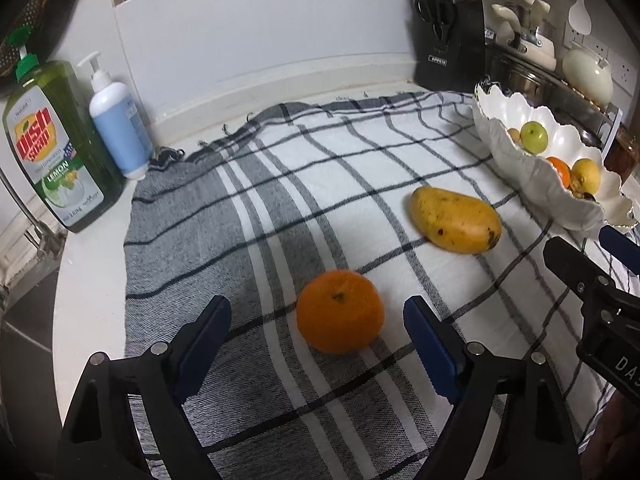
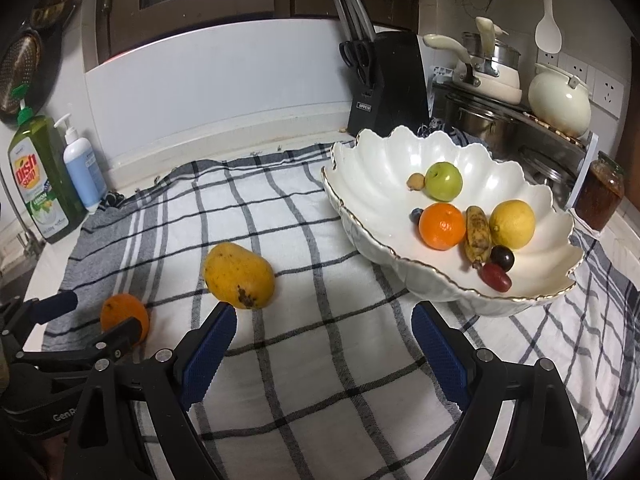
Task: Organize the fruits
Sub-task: 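Withdraw both tools from the bowl back over the mango and orange, then grasp the orange with the left tool while the right tool lowers onto the mango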
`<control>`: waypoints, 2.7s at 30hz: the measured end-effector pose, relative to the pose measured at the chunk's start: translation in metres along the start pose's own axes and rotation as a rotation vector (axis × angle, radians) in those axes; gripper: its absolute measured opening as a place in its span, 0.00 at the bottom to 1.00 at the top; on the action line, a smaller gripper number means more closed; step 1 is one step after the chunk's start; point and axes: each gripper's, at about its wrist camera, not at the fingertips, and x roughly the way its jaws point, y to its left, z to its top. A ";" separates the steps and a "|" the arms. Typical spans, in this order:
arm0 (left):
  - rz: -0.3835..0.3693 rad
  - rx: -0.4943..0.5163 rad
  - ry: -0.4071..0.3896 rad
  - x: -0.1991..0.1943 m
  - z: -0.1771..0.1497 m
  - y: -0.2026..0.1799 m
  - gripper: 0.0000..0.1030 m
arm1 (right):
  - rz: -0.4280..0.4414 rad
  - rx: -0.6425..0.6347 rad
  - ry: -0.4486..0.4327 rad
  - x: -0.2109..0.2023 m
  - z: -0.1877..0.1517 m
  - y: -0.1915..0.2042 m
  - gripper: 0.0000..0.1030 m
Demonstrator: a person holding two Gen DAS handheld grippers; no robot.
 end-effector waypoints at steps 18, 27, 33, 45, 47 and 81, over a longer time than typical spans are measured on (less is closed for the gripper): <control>-0.067 -0.012 0.031 0.018 -0.004 0.000 0.46 | 0.033 0.016 0.021 0.010 -0.006 0.008 0.88; -0.041 -0.018 0.031 0.011 -0.007 0.007 0.45 | 0.050 0.025 0.028 0.009 -0.010 0.012 0.88; -0.018 -0.038 0.005 -0.002 -0.005 0.020 0.45 | 0.065 -0.010 0.011 0.002 -0.008 0.025 0.88; -0.022 -0.073 -0.018 -0.012 -0.002 0.031 0.45 | 0.095 -0.017 -0.009 0.000 0.004 0.032 0.88; -0.023 -0.080 -0.018 -0.011 -0.002 0.032 0.45 | 0.098 -0.019 -0.010 0.000 0.005 0.034 0.88; -0.004 -0.155 -0.022 0.013 0.018 0.049 0.45 | 0.144 -0.094 0.098 0.074 0.025 0.054 0.86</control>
